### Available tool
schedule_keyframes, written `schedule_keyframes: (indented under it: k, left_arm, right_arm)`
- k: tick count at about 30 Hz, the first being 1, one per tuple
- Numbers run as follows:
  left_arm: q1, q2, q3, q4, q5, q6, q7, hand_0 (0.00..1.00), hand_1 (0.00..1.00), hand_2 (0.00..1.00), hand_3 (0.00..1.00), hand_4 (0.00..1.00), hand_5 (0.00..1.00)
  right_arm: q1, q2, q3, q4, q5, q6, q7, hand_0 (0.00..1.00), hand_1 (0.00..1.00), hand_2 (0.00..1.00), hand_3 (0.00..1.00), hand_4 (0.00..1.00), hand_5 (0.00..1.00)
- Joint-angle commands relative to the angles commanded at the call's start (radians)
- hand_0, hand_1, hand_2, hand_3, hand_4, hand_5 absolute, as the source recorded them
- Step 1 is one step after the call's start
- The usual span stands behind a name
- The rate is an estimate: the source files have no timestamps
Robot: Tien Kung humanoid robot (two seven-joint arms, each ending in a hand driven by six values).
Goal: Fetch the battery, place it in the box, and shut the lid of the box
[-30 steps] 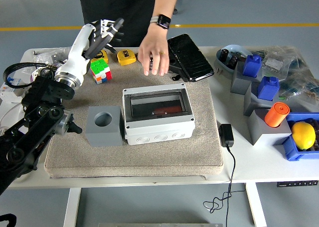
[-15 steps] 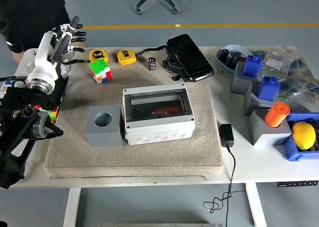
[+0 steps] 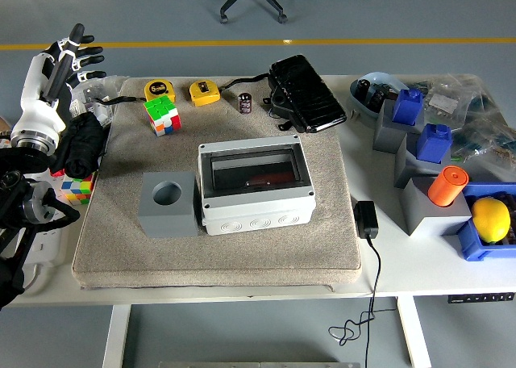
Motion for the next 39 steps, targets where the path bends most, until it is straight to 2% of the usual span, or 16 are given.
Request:
schedule_keyframes:
  k: [6, 11, 39]
  left_arm:
    - [-0.006, -0.008, -0.016, 0.018, -0.046, -0.045, -0.012, 0.408, 0.583, 0.562, 0.57, 0.995, 0.63]
    - [0.001, -0.005, -0.011, 0.014, -0.043, -0.062, -0.003, 0.408, 0.582, 0.56, 0.571, 0.995, 0.644]
    - [0.0, 0.004, -0.028, 0.004, -0.037, -0.08, 0.014, 0.407, 0.577, 0.557, 0.561, 0.985, 0.592]
  right_arm:
    - [-0.003, 0.002, 0.007, 0.006, -0.002, -0.001, 0.002, 0.732, 0.701, 0.698, 0.703, 0.998, 0.617]
    - [-0.004, 0.002, 0.004, 0.001, 0.001, -0.002, 0.002, 0.732, 0.7, 0.7, 0.702, 0.998, 0.616]
    - [0.001, -0.005, 0.02, 0.001, -0.012, -0.011, 0.013, 0.73, 0.699, 0.699, 0.701, 0.998, 0.613]
